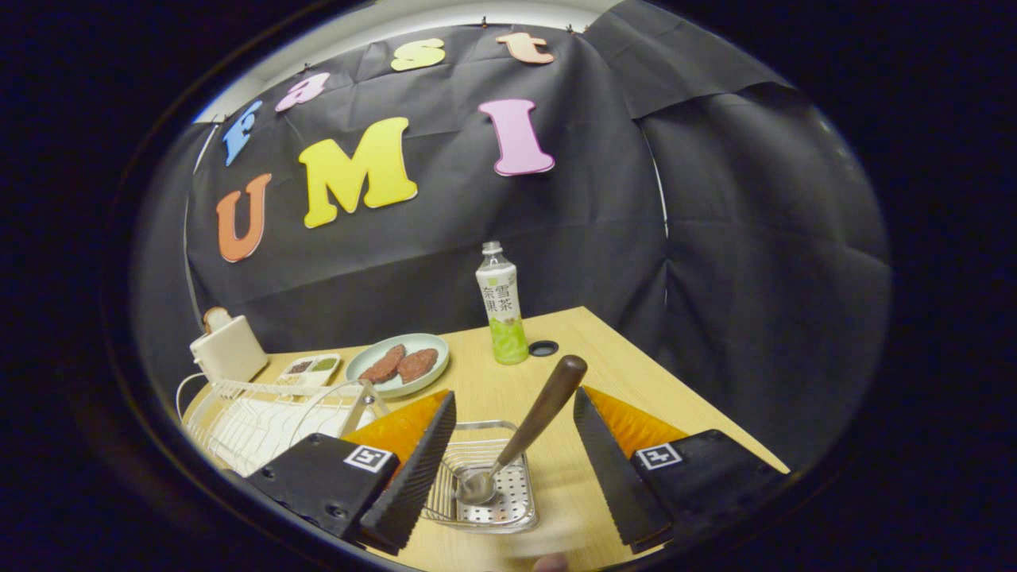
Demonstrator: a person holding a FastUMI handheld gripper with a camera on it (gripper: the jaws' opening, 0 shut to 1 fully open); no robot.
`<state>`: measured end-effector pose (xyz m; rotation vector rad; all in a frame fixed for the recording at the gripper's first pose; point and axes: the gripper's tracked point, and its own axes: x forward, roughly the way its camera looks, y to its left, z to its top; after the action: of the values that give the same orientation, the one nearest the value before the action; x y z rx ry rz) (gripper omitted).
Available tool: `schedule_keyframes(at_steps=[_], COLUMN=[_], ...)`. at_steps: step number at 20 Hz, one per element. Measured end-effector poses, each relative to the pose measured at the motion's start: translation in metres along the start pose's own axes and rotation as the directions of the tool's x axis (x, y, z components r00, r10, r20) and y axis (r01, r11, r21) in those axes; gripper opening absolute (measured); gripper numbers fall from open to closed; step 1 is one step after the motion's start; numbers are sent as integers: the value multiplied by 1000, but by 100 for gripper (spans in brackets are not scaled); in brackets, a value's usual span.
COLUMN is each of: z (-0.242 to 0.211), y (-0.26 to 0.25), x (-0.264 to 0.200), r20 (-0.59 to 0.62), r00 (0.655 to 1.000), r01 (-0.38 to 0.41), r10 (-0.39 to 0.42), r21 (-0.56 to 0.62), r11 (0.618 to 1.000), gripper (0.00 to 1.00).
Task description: Take the plate from the dish rack, then take the spoon from the basket and place it into the plate.
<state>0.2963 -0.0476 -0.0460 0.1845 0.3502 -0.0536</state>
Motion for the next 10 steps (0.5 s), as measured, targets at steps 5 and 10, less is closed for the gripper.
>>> schedule_keyframes(at_steps=[5, 10], z=[4, 12], y=[8, 19], x=[-13, -28], r20=[2, 23], r00=[999, 998], r01=[-32, -68], r10=[32, 66], r21=[25, 59], r11=[999, 996], gripper=[46, 15])
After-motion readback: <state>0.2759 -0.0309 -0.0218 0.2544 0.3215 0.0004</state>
